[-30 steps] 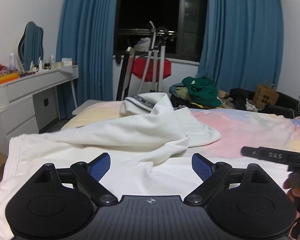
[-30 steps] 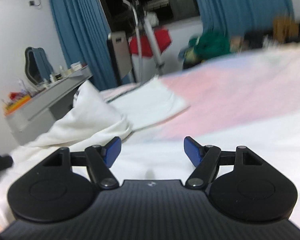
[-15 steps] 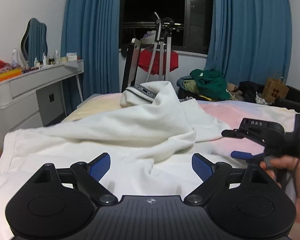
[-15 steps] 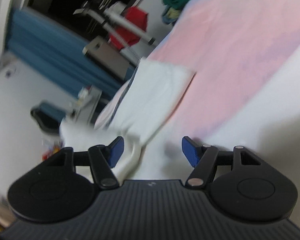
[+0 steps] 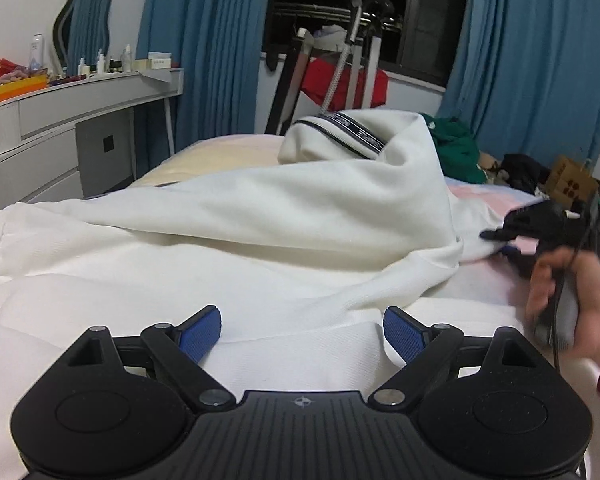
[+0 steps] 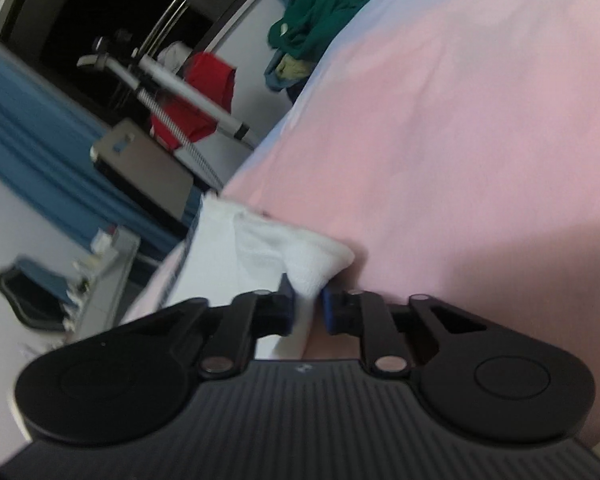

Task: Fold clothes

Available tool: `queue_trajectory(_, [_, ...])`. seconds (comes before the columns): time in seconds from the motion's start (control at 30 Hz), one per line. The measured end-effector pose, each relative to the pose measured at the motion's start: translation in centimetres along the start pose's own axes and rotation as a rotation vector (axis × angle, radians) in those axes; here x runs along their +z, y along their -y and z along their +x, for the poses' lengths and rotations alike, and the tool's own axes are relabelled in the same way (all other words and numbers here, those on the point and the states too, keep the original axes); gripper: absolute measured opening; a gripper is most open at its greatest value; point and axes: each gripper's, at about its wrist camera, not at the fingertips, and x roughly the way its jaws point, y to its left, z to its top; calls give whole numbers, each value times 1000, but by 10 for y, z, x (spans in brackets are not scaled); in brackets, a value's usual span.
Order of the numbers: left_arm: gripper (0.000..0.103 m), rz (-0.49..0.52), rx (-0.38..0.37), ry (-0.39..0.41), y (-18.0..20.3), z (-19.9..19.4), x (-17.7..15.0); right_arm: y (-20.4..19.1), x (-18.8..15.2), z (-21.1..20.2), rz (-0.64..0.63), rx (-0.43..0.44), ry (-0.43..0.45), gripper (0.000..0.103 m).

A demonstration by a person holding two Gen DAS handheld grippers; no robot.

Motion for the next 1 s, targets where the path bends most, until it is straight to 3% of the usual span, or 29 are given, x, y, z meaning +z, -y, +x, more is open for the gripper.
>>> queue_trajectory(0.17, [90, -9, -8, 6, 0, -6, 1, 5, 35, -25, 20, -26, 82, 7])
queue_trajectory(0.27, [90, -5, -10, 12, 2, -12, 4, 30, 72, -56, 10, -82, 172, 7])
queue_trajectory(0.47, [91, 31, 4, 28, 8, -18, 2, 136, 126, -131, 119, -249, 351, 7])
queue_trajectory(0.63, [91, 59, -3, 10, 18, -18, -4, 226, 125, -159, 297, -295, 355, 7])
queue_trajectory(0.73, [91, 97, 2, 14, 29, -20, -8, 232, 129, -165, 373, -243, 385, 6])
queue_trajectory(0.83, [91, 129, 1, 18, 38, -21, -10, 209, 145, -177, 276, -186, 465, 6])
queue_trajectory(0.9, [91, 141, -4, 16, 42, -22, -11, 205, 149, -183, 230, -201, 499, 6])
queue_trajectory(1.0, [91, 155, -15, 12, 46, -23, -14, 232, 141, -182, 312, -273, 465, 6])
